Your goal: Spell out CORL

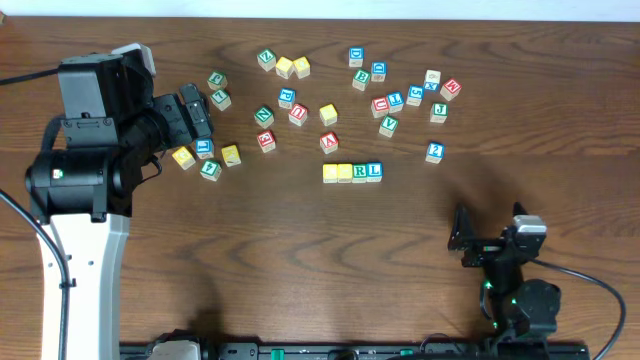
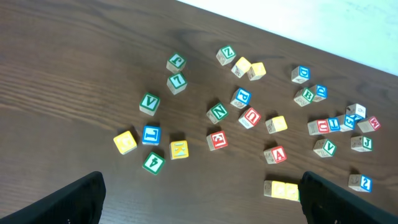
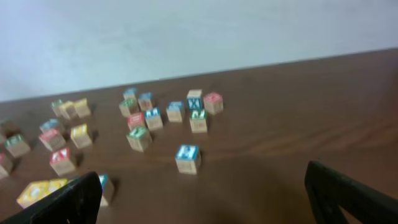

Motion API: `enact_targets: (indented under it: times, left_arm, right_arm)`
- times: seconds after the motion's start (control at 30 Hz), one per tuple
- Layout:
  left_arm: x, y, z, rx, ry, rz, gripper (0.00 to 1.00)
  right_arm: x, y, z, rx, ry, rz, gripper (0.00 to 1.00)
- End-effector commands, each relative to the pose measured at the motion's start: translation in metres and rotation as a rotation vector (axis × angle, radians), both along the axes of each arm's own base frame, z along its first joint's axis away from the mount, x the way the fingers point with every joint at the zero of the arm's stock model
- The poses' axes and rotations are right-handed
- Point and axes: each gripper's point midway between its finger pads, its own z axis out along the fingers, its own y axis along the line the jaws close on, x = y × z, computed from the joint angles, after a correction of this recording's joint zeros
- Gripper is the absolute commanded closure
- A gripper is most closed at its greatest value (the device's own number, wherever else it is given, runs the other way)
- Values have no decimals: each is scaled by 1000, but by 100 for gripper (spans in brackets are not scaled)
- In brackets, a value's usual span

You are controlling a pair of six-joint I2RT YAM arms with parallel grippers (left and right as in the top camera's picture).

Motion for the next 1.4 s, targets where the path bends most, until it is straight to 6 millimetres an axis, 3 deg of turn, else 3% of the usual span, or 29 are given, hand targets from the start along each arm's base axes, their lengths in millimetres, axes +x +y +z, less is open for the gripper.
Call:
enact_targets:
  times: [0.0,0.9,1.07,1.17,1.23,1.37]
  left_arm:
    - [1,4,1,16,-3,7,2]
    - [0,9,0,53,0,17,2]
    - [-30,20,10,126,-32,43,2]
    - [-41,20,8,211,-157,-19,2]
    - [-47,19,2,263,-273,-42,3]
    - [-64,26,-26,296,-446,-8,2]
  right_arm:
    - [-1,0,3,-13,-20,7,1]
    - [-1,0,3,-1,-19,6,1]
    - [-1,0,3,-1,-19,6,1]
    - [-1,0,3,-1,-19,6,1]
    - [-1,0,3,-1,-19,6,1]
    - [-1,0,3,-1,-19,6,1]
